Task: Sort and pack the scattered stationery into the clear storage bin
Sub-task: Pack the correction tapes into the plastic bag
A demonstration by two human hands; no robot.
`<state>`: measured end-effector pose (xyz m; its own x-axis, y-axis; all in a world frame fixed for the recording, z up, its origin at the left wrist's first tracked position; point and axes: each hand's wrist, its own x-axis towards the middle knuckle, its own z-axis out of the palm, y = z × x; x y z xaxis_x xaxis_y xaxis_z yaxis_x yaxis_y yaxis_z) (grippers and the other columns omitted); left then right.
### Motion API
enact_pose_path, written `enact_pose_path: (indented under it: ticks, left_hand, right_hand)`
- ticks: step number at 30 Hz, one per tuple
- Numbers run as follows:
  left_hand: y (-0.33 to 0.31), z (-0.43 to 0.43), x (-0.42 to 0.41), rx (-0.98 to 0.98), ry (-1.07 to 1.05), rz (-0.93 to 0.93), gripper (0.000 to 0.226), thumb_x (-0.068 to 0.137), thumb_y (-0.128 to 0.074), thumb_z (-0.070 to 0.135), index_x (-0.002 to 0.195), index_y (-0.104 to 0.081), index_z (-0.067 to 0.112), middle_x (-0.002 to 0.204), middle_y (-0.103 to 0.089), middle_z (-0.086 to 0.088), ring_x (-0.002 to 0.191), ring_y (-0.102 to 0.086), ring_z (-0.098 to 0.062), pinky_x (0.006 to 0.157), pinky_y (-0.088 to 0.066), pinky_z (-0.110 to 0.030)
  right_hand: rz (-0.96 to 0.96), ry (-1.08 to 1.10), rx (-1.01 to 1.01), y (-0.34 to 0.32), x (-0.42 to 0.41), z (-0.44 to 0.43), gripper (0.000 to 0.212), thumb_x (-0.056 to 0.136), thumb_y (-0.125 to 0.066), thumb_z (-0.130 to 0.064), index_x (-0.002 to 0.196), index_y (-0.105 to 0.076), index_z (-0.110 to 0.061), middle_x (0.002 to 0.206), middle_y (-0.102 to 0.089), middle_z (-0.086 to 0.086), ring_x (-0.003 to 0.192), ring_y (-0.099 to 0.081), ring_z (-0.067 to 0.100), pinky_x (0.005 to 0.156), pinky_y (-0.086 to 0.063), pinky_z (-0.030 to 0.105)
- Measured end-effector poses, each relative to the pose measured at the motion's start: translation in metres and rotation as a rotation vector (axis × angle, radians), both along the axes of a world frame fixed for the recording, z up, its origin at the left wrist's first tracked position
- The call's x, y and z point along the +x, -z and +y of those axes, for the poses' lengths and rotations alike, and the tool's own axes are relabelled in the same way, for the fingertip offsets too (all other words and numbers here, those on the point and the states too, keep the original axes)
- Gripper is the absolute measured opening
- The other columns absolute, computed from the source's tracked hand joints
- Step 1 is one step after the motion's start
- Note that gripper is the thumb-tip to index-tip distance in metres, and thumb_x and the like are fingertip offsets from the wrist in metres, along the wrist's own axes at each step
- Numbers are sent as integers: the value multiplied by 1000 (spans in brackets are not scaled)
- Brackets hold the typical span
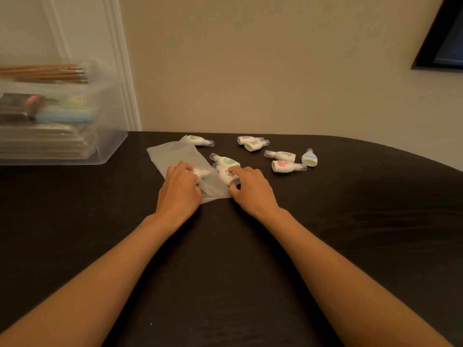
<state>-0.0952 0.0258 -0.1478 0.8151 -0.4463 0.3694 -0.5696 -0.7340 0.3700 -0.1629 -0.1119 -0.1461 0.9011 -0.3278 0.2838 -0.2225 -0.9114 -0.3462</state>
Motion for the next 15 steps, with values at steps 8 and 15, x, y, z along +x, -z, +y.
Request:
enact_pose_path:
  ticks: [8, 15]
  left_hand:
    - [-1, 3, 1, -94, 25, 19, 25, 93, -50, 13, 97, -74, 7, 134, -52, -2, 122, -41, -21, 95, -38, -34]
    - [-3, 9, 1, -263, 86, 11, 17, 90, -56, 8, 77, -66, 8, 92, -63, -10, 90, -57, -19, 82, -45, -31]
  right_hand:
    - [32, -63, 56, -2, 6, 3, 44, 92, -46, -22, 135, -43, -29, 130, -44, 10, 114, -42, 24, 92, -41, 36]
    - [-174, 85, 113, -3, -2, 1, 31, 96, -46, -20, 124, -57, -15, 117, -47, 9, 96, -53, 20, 77, -40, 24]
